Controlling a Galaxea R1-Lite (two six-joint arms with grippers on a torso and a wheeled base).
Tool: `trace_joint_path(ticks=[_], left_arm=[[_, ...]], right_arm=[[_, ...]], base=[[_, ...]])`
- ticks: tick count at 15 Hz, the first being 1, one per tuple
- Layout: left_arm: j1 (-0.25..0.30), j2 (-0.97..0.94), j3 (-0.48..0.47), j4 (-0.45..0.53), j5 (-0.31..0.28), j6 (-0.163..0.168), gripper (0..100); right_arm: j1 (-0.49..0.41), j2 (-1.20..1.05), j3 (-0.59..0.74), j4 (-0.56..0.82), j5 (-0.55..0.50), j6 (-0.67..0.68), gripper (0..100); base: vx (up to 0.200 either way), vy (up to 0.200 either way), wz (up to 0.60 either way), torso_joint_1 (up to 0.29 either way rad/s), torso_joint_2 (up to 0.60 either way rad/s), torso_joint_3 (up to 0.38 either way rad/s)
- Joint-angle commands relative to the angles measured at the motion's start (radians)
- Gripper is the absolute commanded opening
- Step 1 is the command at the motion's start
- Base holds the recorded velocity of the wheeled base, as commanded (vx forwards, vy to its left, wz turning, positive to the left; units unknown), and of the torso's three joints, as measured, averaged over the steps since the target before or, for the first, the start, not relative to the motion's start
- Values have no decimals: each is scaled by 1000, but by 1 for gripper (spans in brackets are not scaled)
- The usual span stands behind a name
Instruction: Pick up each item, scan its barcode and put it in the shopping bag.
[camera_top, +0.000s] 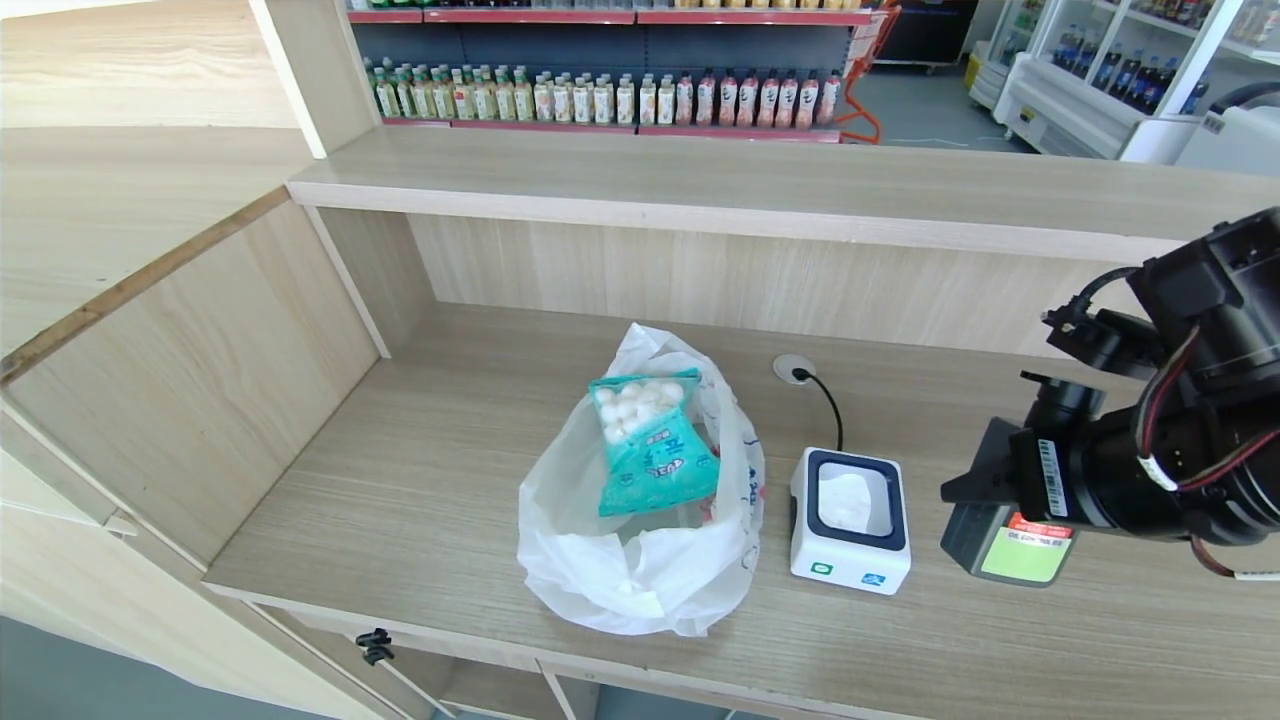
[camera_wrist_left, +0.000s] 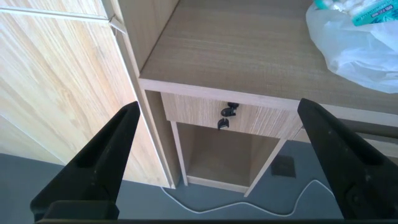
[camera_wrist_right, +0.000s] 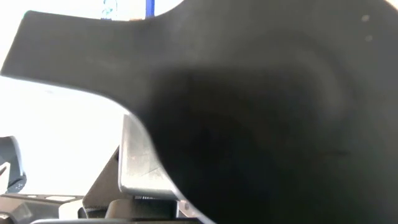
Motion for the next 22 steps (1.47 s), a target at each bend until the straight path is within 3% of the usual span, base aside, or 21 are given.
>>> trace_joint_path(ticks=[1,13,14,16,18,22], left_arm=[[0,2,0,0,0,0,100],[0,0,0,0,0,0,100],[0,2,0,0,0,0,100],[0,0,0,-2,0,0,100],[0,0,0,0,0,0,100],[0,2,0,0,0,0,100]], right_arm=[[0,2,1,1,1,-2,0],[-1,-10,-11,-26,-9,-51,0],[-4,-38,-10,-62,-24,-131,0],[-21,-115,36,-195,-145,-413,0],[-41,-152,96,-460,-168,-614,0],[-56,-150,125,-735,-139,-799,0]], base=[[0,0,0,0,0,0],[0,0,0,0,0,0],[0,0,0,0,0,0],[0,0,0,0,0,0],[0,0,0,0,0,0],[0,0,150,2,2,1]])
